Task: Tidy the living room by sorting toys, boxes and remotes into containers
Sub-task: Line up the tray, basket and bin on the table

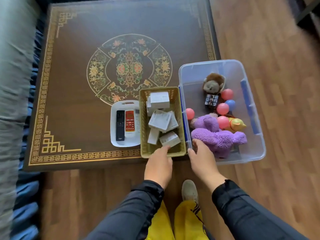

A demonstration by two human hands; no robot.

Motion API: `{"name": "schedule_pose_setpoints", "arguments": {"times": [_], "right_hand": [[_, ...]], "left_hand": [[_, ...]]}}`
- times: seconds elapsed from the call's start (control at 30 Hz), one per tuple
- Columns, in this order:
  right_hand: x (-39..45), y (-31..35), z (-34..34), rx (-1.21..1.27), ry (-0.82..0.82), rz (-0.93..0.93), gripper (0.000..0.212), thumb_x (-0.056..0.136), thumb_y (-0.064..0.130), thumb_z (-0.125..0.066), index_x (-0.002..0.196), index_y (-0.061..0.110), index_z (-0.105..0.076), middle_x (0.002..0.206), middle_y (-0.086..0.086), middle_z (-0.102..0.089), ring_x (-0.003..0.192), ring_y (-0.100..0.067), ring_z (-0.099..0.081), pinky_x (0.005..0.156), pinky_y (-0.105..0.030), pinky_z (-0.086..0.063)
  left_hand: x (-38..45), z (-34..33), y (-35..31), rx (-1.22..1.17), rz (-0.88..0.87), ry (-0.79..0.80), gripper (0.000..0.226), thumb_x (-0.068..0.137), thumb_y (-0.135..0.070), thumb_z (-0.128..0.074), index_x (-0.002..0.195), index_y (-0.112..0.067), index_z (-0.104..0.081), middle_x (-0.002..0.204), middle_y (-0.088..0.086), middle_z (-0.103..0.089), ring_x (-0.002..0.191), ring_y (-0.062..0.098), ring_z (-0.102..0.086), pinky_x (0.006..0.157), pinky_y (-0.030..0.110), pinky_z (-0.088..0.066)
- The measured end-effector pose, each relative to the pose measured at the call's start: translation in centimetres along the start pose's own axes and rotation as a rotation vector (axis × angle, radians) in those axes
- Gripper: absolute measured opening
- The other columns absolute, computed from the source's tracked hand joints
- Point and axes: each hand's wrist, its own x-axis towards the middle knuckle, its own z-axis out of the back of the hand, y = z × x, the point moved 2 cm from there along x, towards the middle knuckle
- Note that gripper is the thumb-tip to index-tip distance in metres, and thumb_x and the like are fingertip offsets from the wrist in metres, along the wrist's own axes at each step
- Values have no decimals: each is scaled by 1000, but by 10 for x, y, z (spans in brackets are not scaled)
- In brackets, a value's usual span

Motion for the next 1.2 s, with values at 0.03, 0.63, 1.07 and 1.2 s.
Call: {"name": "schedule_pose_setpoints", "arguments": {"times": [0.03,0.63,1.07,1.2], "right_hand": [[7,-1,-6,4,-5,-2,40,98,17,-52,138,12,-50,135,-7,-57,125,-25,-52,104,-37,-41],[58,-16,-38,-81,-106,-90,21,98,24,-48,85,15,-62,83,-6,-66,81,-30,-61,69,-37,-47],[52,-5,-51,2,-182,-212,25,101,24,-45,83,17,-61,80,-2,-64,75,-21,-57,64,-31,-37],[55,-4,-53,-13,-200,-212,24,101,24,-45,84,16,-60,81,-2,-62,74,-21,-56,63,-30,-35]], "left_hand": [[10,-6,-3,-12,-26,11,50,99,-13,-48,149,-20,-48,146,2,-56,134,18,-52,113,35,-41],[82,-43,-13,-93,-42,256,63,94,-8,-43,155,-24,-37,150,3,-53,137,21,-49,114,40,-40],[77,-38,-2,-72,-40,271,66,94,-2,-45,155,-27,-36,149,2,-54,135,18,-51,113,33,-40],[78,-34,-4,-25,-90,284,60,96,-6,-43,154,-25,-39,145,4,-57,131,21,-54,109,36,-44]]}}
